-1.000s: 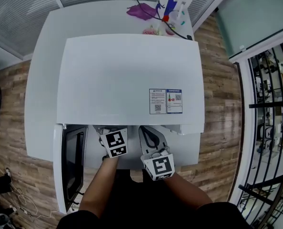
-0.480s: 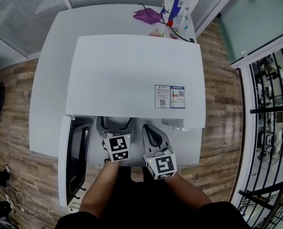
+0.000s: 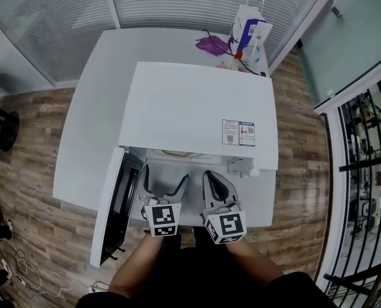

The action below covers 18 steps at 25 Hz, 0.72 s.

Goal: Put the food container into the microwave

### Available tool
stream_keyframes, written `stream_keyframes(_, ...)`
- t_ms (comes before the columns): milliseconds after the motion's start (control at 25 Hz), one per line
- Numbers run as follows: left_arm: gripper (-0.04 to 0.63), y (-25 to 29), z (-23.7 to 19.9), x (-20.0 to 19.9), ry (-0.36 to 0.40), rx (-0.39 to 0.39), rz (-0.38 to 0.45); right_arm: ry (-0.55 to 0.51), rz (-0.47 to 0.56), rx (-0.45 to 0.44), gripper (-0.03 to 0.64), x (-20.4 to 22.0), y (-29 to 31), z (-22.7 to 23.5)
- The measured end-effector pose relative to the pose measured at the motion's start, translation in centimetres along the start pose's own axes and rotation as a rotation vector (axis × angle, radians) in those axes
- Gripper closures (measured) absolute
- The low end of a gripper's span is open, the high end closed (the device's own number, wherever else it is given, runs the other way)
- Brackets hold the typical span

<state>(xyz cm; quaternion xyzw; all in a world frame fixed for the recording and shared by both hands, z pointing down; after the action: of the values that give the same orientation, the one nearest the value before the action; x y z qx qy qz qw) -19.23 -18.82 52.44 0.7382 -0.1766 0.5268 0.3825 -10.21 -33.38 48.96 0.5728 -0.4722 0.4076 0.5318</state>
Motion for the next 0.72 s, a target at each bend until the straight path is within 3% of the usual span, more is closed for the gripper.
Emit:
stream_keyframes(200,0.277,-3.4,-0.7,-1.3,0.011,-0.034,0.054,-0.021,0.022,0.015,0.612,-1.4,-1.2,-0.9)
stream_keyframes(400,0.57,-5.3,-0.3,-1.7,0.019,-0.018,0.075,-0.021,0.067,0.042,0.612,-2.6,-1.9,-1.0)
stream_keyframes(720,0.591,-6.7,0.1,-3.0,-0.009,0.083,0.107,-0.074,0.081,0.071,0.612,-4.2,-2.6,-1.2)
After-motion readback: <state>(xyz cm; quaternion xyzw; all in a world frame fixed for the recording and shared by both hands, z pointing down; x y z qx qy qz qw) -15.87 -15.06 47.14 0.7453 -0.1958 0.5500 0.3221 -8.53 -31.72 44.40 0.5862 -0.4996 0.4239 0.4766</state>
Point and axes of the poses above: the fingertips, and each gripper's own axes: y forward along the fingers, z to its right, x out of its underside, the point moved 9 cm from there along -y, backward along the fingers, and after that the axes turned 11 degrees about -y, right-handed, at the moved point
